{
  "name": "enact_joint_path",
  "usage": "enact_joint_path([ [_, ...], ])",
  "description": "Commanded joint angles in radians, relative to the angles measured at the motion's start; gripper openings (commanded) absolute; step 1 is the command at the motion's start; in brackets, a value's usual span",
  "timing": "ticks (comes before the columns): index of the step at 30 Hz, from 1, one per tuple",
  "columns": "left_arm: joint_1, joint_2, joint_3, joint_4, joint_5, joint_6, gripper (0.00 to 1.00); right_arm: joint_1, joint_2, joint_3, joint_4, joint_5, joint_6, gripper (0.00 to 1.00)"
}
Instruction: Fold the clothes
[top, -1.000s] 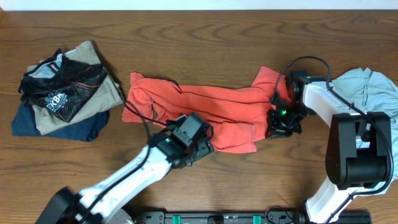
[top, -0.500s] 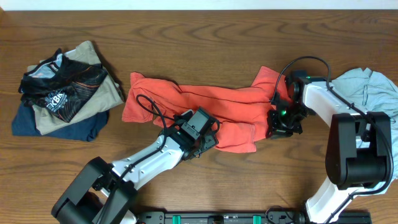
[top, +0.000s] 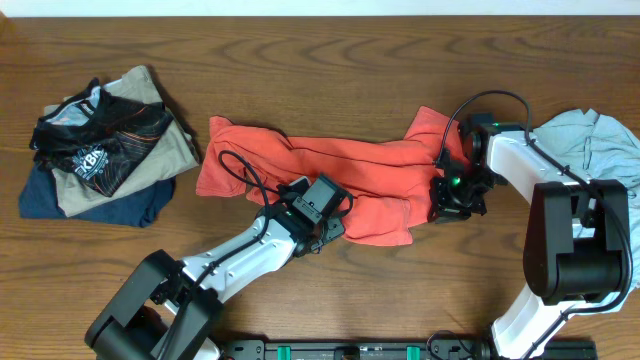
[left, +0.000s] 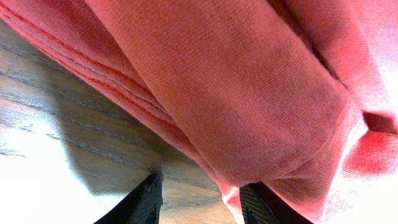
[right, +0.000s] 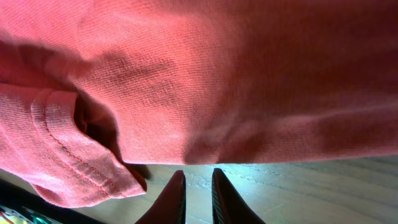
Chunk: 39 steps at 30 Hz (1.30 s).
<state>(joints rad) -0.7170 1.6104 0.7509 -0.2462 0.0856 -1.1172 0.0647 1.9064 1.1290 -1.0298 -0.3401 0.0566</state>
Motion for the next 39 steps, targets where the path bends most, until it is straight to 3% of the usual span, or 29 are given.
enact_joint_path([
  [1,0.004,0.037,-0.006,-0.010,-0.081,0.014,0.42,-0.007,-0.020,0.007,-0.008,0.000,-0.010,0.14],
  [5,0.004,0.037,-0.006,0.027,-0.129,0.129,0.29,-0.007,-0.020,0.007,-0.010,0.000,-0.009,0.14],
  [13,0.004,0.037,-0.006,0.013,-0.143,0.175,0.25,-0.007,-0.020,0.007,-0.010,0.000,-0.010,0.13],
  [16,0.004,0.037,-0.006,0.012,-0.143,0.175,0.06,-0.007,-0.020,0.007,-0.010,0.000,-0.010,0.13],
  [23,0.033,0.031,-0.006,-0.093,-0.158,0.182,0.06,-0.008,-0.020,0.007,-0.010,0.001,-0.013,0.13],
  [28,0.160,-0.013,-0.005,-0.277,-0.158,0.183,0.07,-0.011,-0.020,0.007,-0.010,0.003,-0.021,0.14],
  [31,0.244,-0.046,-0.005,-0.327,-0.119,0.264,0.06,-0.011,-0.020,0.007,-0.007,0.002,-0.021,0.13],
  [36,0.297,-0.102,-0.005,-0.306,0.080,0.408,0.07,-0.006,-0.020,0.013,0.000,-0.074,-0.092,0.13],
  [39,0.297,-0.115,-0.005,-0.306,0.090,0.399,0.31,-0.007,-0.027,0.040,-0.018,-0.079,-0.096,0.14],
])
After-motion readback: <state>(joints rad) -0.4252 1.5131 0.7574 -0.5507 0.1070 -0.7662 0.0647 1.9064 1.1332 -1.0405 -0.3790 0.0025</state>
